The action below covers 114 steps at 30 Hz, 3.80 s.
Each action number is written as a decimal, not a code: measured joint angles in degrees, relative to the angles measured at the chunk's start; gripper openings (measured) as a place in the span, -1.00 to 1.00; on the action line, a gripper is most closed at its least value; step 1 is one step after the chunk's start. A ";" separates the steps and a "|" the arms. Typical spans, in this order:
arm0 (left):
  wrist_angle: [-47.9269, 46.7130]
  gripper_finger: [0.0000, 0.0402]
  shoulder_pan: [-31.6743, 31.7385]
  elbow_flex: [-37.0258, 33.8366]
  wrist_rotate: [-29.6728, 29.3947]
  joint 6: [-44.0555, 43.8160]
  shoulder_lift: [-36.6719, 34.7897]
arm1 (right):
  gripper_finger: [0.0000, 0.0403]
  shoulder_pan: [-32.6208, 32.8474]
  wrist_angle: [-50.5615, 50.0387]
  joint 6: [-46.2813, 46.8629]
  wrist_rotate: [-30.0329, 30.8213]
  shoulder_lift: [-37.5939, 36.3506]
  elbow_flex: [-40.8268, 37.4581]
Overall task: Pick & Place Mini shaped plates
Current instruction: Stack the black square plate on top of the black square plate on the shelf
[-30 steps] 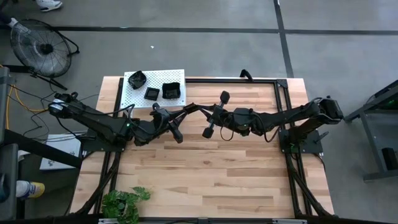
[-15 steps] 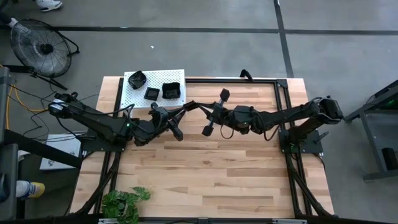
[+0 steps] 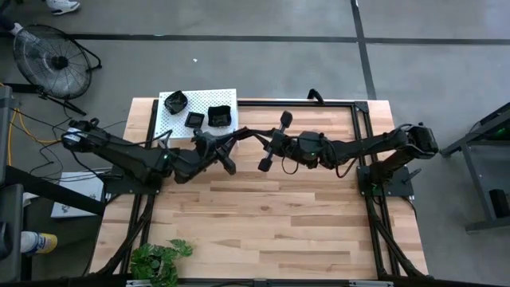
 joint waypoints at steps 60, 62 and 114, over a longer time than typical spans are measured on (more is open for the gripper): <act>1.40 -0.94 2.45 0.00 1.71 0.15 1.01 | -1.00 -1.87 0.23 -0.12 -1.93 -0.11 0.00; 1.46 -0.94 2.45 0.00 1.65 0.45 1.01 | -1.00 -1.87 0.23 -0.04 -2.19 -0.11 0.00; -17.74 -1.00 15.74 0.04 14.35 -8.32 -12.88 | -0.06 -0.14 -31.94 21.51 -0.12 -14.50 0.00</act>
